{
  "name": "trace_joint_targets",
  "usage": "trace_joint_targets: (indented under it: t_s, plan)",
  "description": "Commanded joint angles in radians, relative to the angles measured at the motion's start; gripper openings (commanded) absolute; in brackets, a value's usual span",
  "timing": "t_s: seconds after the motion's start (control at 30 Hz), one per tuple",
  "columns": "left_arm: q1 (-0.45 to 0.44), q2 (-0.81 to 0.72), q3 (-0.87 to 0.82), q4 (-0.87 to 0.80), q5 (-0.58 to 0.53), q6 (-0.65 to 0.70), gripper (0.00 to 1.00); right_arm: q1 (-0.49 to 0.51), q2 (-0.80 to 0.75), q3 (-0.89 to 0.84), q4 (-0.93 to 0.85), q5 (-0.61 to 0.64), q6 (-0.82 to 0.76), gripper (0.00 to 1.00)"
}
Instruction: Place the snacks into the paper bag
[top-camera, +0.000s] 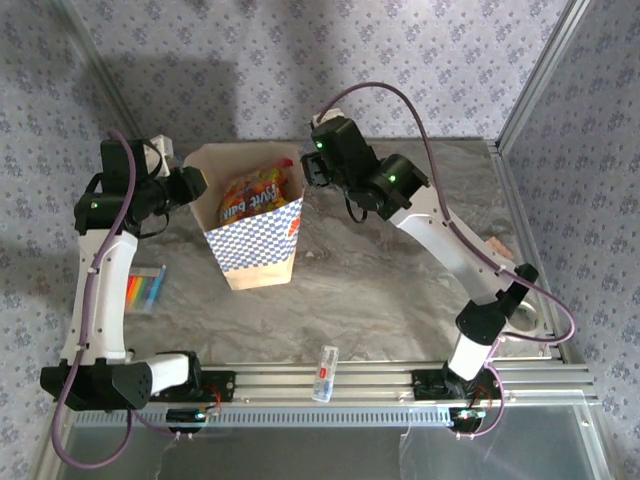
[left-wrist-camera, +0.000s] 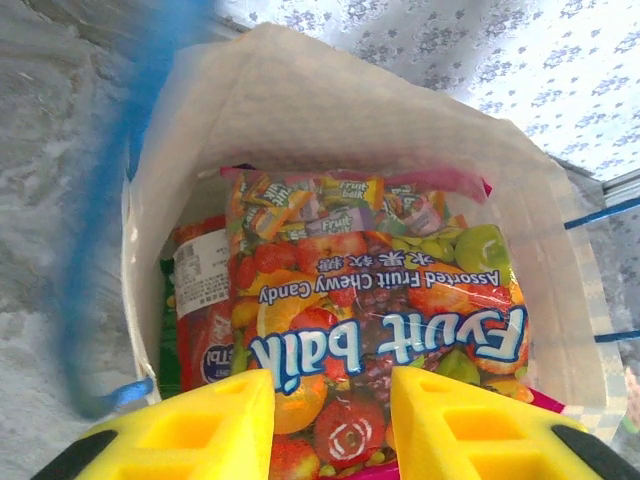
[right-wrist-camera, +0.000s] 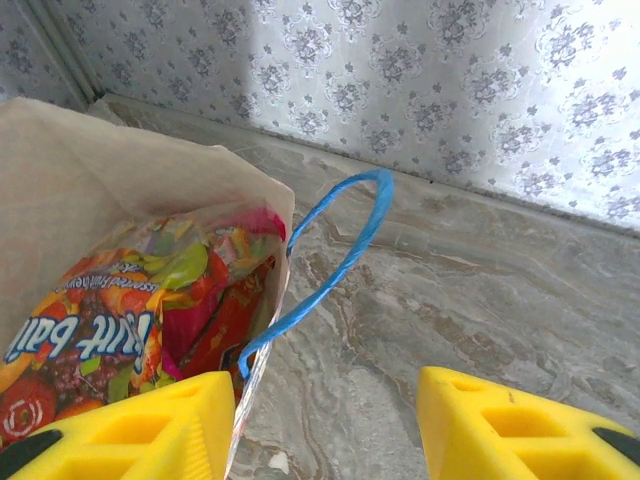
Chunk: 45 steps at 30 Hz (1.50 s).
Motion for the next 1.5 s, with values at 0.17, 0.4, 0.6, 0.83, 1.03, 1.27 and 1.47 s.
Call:
trace_joint_targets:
  t_s: [0.17, 0.4, 0.6, 0.83, 1.03, 1.27, 1.47]
  plan:
    - [-0.015, 0.027, 0.087, -0.079, -0.115, 0.055, 0.37, -0.063, 0.054, 0.037, 0.011, -0.140, 0.061, 0.53]
    - [-0.024, 0.040, 0.150, -0.120, -0.070, 0.082, 0.37, -0.086, 0.058, 0.035, 0.049, -0.210, 0.077, 0.53]
    - [-0.031, 0.013, 0.197, -0.183, 0.013, 0.115, 0.41, -0.113, 0.061, 0.024, 0.083, -0.267, 0.101, 0.49]
    - [-0.032, -0.021, 0.303, -0.290, -0.108, 0.184, 0.48, -0.138, 0.093, 0.047, 0.083, -0.310, 0.118, 0.48]
    - [-0.030, 0.041, 0.379, -0.367, -0.294, 0.224, 0.51, -0.140, 0.117, 0.077, 0.078, -0.332, 0.112, 0.43]
    - [-0.029, 0.145, 0.395, -0.330, -0.337, 0.242, 0.52, -0.145, 0.143, 0.102, 0.072, -0.345, 0.112, 0.39]
    - [-0.028, 0.247, 0.431, -0.276, -0.362, 0.254, 0.48, -0.147, 0.185, 0.157, 0.049, -0.359, 0.108, 0.24]
